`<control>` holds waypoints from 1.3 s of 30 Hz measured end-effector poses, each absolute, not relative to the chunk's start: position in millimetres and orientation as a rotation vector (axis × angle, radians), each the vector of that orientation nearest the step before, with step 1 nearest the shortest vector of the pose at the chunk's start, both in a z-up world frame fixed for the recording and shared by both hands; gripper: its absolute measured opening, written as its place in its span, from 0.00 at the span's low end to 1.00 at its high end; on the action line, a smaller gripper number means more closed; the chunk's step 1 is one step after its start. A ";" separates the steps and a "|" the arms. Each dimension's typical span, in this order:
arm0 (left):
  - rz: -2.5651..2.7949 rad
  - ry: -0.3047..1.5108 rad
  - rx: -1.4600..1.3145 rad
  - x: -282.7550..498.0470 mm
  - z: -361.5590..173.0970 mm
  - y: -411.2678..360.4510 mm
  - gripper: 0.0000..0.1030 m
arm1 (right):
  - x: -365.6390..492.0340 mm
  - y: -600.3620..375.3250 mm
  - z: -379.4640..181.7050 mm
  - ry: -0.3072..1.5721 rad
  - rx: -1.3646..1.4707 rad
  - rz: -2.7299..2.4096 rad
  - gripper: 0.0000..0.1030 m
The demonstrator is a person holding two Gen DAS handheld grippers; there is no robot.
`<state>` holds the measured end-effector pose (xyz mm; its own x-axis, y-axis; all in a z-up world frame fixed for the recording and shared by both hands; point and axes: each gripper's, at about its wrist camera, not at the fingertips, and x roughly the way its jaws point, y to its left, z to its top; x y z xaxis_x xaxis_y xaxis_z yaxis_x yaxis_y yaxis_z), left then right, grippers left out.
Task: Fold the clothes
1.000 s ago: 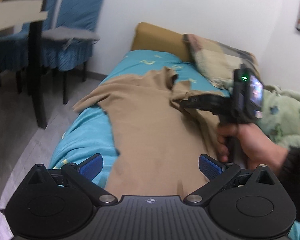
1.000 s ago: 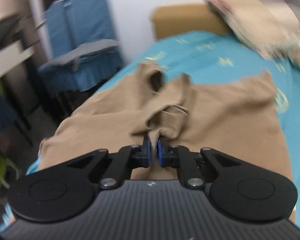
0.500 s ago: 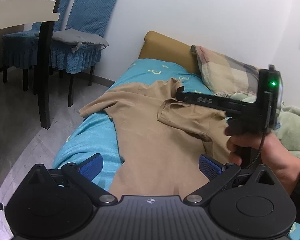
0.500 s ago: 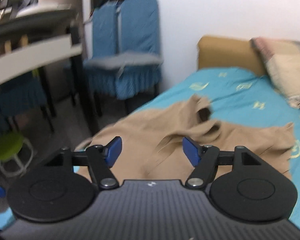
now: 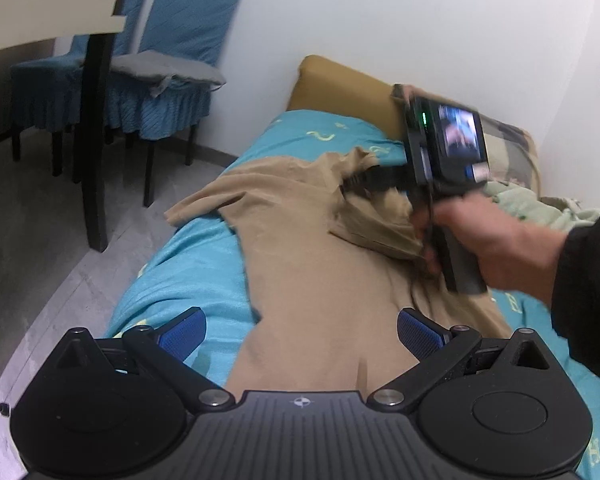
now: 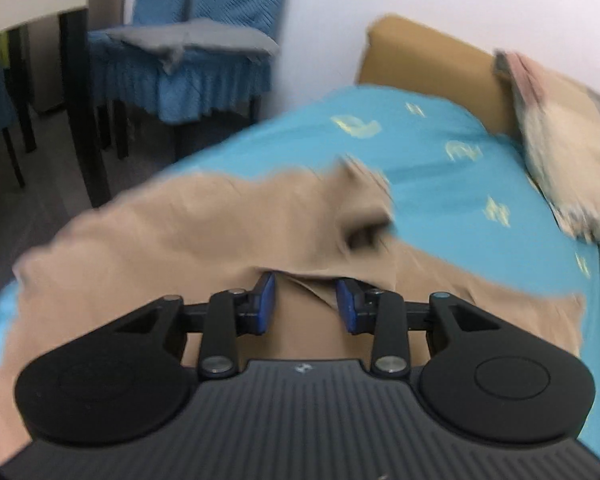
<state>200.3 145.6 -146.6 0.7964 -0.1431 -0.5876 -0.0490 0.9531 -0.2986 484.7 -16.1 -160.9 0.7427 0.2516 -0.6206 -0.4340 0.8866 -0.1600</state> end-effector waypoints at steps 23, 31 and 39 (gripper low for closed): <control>0.154 0.598 -0.385 183.1 -141.0 180.5 1.00 | 410.6 165.0 -193.3 0.583 -0.755 0.769 0.13; 0.168 0.519 -0.422 170.0 -129.0 185.3 1.00 | 389.4 42.1 -102.7 0.237 -0.194 0.443 0.10; 0.088 0.530 -0.342 165.7 -125.3 160.0 1.00 | 395.5 -127.8 -134.4 0.333 0.200 -0.046 0.09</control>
<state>165.7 160.0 -125.3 0.8604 -0.0049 -0.5095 -0.1702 0.9398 -0.2963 395.5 -127.8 -134.4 0.9441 -0.0123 -0.3295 0.0780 0.9793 0.1869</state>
